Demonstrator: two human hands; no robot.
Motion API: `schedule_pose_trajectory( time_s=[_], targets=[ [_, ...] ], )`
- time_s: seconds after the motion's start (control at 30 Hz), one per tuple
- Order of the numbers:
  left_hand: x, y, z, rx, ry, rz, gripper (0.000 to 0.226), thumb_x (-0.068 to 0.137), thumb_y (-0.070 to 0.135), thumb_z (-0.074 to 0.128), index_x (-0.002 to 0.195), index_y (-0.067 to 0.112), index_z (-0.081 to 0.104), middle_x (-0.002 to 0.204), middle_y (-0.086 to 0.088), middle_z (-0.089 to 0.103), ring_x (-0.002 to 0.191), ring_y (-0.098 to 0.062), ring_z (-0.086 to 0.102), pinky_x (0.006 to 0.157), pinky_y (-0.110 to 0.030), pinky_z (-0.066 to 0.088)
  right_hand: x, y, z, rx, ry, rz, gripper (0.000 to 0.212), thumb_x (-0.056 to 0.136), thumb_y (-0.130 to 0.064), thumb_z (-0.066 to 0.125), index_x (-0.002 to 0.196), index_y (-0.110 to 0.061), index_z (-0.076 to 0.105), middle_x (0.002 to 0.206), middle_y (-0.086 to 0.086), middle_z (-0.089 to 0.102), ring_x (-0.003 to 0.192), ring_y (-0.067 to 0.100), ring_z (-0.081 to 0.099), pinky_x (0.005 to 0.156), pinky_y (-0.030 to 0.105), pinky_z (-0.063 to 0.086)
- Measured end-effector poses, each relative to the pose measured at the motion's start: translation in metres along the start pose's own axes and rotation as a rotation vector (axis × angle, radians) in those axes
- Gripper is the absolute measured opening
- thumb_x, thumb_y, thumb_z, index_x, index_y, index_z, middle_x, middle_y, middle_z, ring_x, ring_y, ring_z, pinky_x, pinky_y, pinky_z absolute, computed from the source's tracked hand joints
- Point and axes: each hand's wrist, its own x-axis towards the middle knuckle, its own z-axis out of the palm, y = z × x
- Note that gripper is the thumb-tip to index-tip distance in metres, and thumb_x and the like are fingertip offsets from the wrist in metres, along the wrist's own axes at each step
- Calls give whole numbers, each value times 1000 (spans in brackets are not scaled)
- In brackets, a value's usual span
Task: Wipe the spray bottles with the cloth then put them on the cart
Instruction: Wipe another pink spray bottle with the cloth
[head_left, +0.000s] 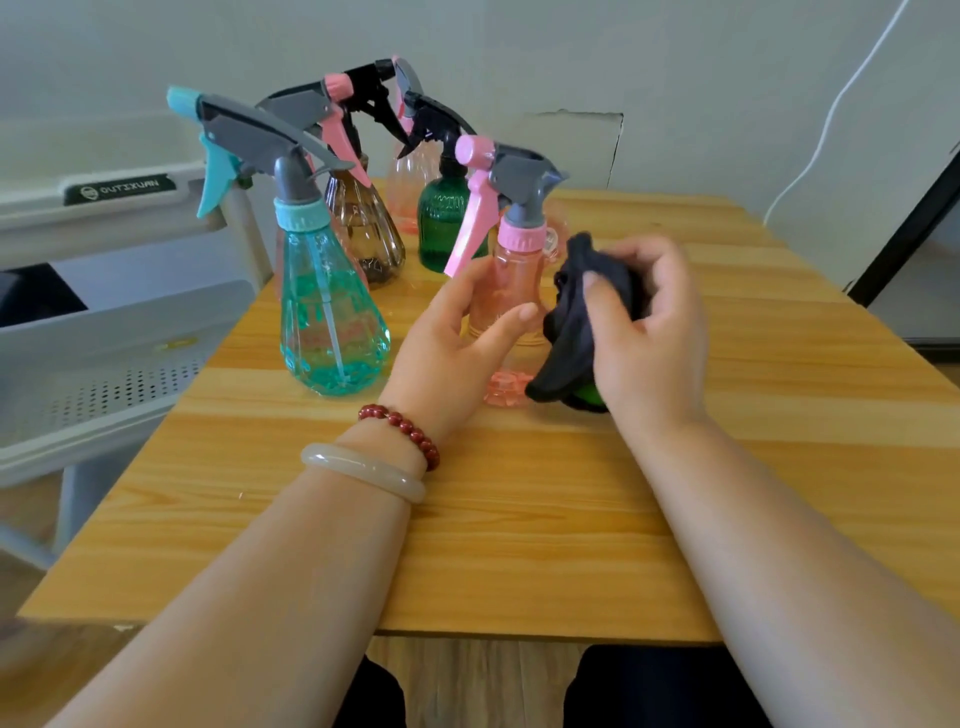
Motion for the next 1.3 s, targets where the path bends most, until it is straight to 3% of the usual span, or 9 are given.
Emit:
schedule_pose_trajectory(
  time_s=[0.13, 0.27, 0.4, 0.7, 0.8, 0.9, 1.03, 1.2, 1.3],
  targets=[
    [1, -1, -2, 24, 25, -7, 39, 94, 37, 62, 126, 43, 42, 115, 27, 51, 100, 23, 47, 86, 3, 36, 3, 3, -4, -147, 22, 107, 12, 93, -27, 65, 93, -22, 55, 76, -18, 58, 71, -15, 55, 60, 4, 37],
    [0, -2, -3, -13, 12, -6, 49, 95, 35, 62, 141, 28, 48, 131, 12, 58, 117, 3, 54, 104, -21, 45, 7, 14, 0, -279, -121, 320, 29, 92, -45, 62, 86, -17, 63, 73, -11, 62, 71, 6, 59, 63, 21, 41],
    [-2, -1, -3, -11, 20, 7, 49, 95, 35, 61, 142, 27, 47, 132, 12, 58, 119, 3, 53, 104, -20, 44, 7, 11, 0, 124, -188, 494, 14, 85, -28, 69, 97, -31, 66, 93, -10, 71, 87, 10, 67, 76, 26, 52],
    [-2, 2, 1, -186, 17, 7, 38, 94, 44, 56, 130, 37, 50, 116, 5, 67, 107, -6, 64, 93, -32, 55, -6, -2, 11, 10, -148, 47, 25, 81, -35, 73, 89, -20, 56, 88, -5, 63, 82, 5, 59, 73, 19, 46],
    [-1, 2, 5, -136, 57, 46, 41, 96, 41, 57, 135, 32, 49, 123, 6, 62, 110, 1, 59, 93, -21, 52, -6, -4, 13, -127, -1, -128, 22, 86, -21, 73, 96, -13, 55, 87, -7, 56, 77, 1, 49, 74, 4, 37],
    [0, 4, 6, -90, 88, 60, 32, 98, 32, 58, 130, 31, 51, 114, 12, 62, 103, 10, 57, 88, -9, 47, -2, -2, 12, -138, 109, -179, 22, 88, -19, 70, 102, -6, 61, 98, -2, 59, 90, 6, 52, 85, 11, 41],
    [0, 5, 8, -210, 83, 27, 48, 93, 38, 54, 136, 18, 52, 117, 1, 67, 112, -15, 64, 97, -41, 54, -8, -5, 14, -74, -108, -314, 34, 93, -16, 62, 123, -1, 59, 124, 2, 55, 119, 13, 52, 105, 20, 38],
    [0, 4, -1, -196, 121, 34, 31, 103, 22, 51, 132, 13, 54, 110, 9, 65, 98, 9, 60, 84, -10, 46, -13, 9, 12, -136, -255, -383, 39, 82, 10, 61, 120, 0, 67, 125, 12, 61, 119, 23, 58, 101, 22, 42],
    [1, 2, -5, -165, 126, 25, 25, 101, 25, 51, 125, 32, 46, 110, 18, 60, 98, 13, 57, 87, -9, 46, -15, 9, 13, -154, -262, -361, 40, 80, 11, 59, 118, -1, 68, 125, 11, 62, 117, 24, 59, 101, 25, 46]
  ],
)
